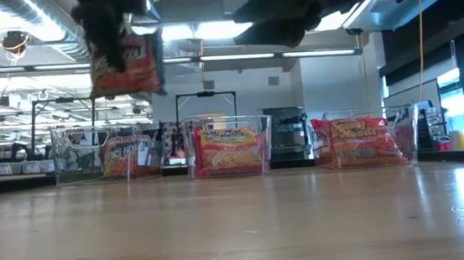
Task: Sort Maruchan noodles
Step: Put the right black noodle pack into the left transparent bin
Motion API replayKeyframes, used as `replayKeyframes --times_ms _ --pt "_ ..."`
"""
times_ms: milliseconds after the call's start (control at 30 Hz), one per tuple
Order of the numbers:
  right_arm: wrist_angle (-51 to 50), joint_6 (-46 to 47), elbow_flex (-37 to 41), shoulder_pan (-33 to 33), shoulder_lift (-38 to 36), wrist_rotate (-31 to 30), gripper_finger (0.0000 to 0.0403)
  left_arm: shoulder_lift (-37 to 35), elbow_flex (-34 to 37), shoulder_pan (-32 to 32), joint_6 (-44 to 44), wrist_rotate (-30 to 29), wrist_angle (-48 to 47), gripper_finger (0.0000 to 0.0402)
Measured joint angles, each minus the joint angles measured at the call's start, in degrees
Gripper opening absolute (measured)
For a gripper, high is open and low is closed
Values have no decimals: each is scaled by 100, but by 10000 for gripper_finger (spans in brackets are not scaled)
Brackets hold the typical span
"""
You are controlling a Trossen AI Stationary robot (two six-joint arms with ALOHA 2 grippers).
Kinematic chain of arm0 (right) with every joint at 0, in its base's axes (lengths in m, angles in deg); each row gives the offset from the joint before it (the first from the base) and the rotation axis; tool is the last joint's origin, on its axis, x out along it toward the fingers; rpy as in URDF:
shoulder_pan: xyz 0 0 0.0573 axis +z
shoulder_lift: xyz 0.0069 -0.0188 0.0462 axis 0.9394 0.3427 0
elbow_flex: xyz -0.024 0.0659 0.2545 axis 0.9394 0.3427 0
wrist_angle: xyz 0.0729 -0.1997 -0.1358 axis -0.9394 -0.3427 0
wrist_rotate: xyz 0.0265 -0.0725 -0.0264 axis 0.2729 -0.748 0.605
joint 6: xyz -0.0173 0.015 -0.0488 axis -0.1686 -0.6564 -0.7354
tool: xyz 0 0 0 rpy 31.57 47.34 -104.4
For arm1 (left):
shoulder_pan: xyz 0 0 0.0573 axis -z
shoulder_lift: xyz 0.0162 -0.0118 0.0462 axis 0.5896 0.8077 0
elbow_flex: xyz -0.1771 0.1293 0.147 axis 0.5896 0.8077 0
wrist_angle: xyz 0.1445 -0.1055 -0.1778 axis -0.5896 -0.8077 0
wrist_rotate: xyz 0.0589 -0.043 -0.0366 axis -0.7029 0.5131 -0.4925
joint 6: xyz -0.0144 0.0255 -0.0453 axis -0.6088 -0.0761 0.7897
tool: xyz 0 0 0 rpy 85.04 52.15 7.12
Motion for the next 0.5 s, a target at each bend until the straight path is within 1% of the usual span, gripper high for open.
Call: replayKeyframes --times_ms 133,267,367,500 --pt "-26 -7 3 0 34 -58 292 -141 274 -1109 -824 19 18 92" --pt "-21 -6 3 0 43 -59 292 22 537 -2026 -1397 438 331 92" --pt "-27 16 3 0 43 -57 292 250 682 -2540 -1661 763 637 92" --pt "-44 44 3 2 43 -50 292 575 825 -2919 -1959 780 1029 92"
